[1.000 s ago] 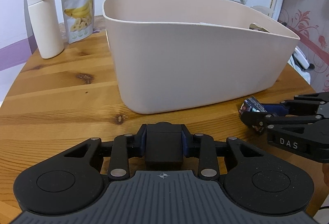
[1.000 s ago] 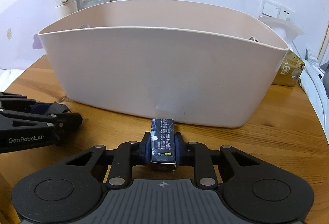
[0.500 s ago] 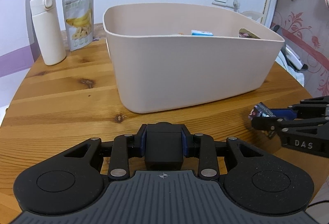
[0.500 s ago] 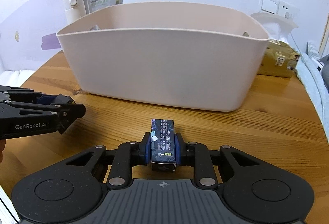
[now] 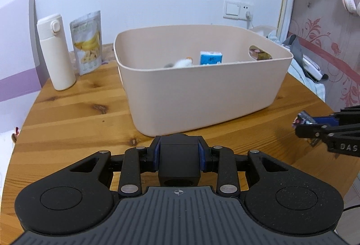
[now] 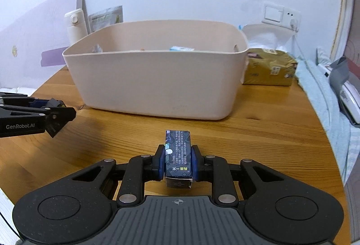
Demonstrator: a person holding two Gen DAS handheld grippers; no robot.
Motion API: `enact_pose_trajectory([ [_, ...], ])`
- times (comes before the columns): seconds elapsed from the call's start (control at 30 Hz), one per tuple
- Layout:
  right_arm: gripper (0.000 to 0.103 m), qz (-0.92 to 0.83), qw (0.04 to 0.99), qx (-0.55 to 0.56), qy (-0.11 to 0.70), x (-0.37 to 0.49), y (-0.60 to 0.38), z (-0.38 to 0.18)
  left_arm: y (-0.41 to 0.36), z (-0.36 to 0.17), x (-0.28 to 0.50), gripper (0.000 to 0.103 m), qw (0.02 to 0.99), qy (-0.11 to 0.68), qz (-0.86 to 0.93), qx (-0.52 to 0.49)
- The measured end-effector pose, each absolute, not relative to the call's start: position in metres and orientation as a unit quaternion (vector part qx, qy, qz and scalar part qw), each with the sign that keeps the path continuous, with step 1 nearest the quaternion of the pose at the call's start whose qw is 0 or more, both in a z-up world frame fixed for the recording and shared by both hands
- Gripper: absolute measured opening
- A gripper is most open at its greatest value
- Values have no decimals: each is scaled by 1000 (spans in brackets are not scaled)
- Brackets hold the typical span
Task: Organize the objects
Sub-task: 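Lift the black cube and dark blue box and carry both over the bin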
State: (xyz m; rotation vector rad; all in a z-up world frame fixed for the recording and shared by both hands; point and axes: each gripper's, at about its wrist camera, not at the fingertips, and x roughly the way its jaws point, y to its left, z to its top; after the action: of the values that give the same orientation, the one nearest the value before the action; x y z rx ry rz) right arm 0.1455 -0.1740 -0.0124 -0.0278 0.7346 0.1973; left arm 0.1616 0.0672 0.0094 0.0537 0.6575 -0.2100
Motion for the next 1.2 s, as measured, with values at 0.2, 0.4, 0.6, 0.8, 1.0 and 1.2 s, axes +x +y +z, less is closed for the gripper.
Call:
enact_pose_trajectory([
  [0.2,22,90,937,-18,337,135,-179,7,67,21,158,32,945,307,-104,32],
  [0.4,22,89,946,-19,311,129,-181,27,67,39,153,32,952,285,-110,31],
  [0.6,22,86,952,-17,294,129,-183,42,69,57,155,32,958,263,-111,29],
  [0.8,22,83,957,-12,277,135,-185,54,69,72,162,32,962,245,-114,29],
  [1.0,22,79,962,-1,260,143,-183,62,67,82,172,32,965,233,-113,33],
  [1.2,22,78,964,11,254,156,-183,65,67,88,186,32,967,228,-113,37],
])
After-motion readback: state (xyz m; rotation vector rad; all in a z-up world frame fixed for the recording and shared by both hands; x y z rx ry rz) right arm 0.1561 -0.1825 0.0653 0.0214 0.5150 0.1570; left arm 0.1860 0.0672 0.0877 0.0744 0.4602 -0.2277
